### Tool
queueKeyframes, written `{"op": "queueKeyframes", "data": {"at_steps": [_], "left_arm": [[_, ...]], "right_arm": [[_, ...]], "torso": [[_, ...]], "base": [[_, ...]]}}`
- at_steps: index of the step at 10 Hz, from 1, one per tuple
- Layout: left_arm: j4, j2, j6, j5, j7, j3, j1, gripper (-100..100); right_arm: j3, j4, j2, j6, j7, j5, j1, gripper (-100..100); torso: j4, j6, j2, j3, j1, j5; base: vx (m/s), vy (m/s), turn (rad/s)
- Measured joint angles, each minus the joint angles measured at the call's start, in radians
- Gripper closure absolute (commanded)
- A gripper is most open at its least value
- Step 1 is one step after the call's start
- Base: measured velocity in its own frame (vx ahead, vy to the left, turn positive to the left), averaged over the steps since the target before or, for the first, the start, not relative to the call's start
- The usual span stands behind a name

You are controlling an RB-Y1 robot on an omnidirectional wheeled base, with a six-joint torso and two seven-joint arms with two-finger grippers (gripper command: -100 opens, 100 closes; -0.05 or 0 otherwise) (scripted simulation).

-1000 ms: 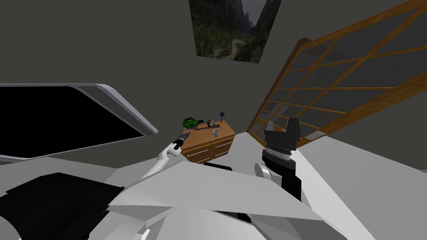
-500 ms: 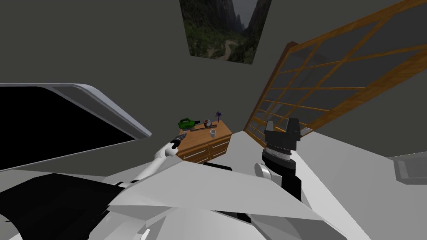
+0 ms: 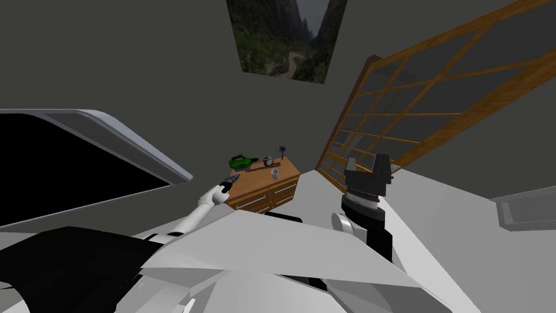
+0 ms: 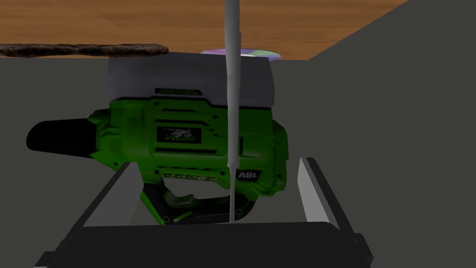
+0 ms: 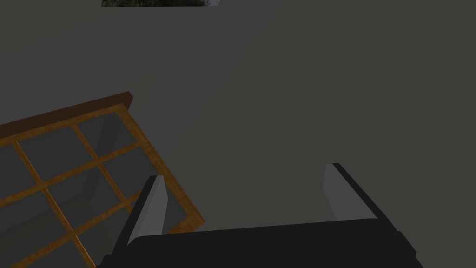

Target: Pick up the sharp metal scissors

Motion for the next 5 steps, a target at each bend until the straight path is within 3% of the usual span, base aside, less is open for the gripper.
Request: {"op": "queueKeyframes", "data": {"at_steps": [5], "left_arm": [[0.125, -0.038, -0.017, -0.134, 0.113, -0.073, -0.126, -100]], "right_arm": [[0.000, 0.000, 0.000, 0.000, 0.000, 0.000, 0.000, 0]], "torso": [[0.000, 0.000, 0.000, 0.000, 0.002, 0.001]], "base": [[-0.007, 0.019, 0.102]]}}
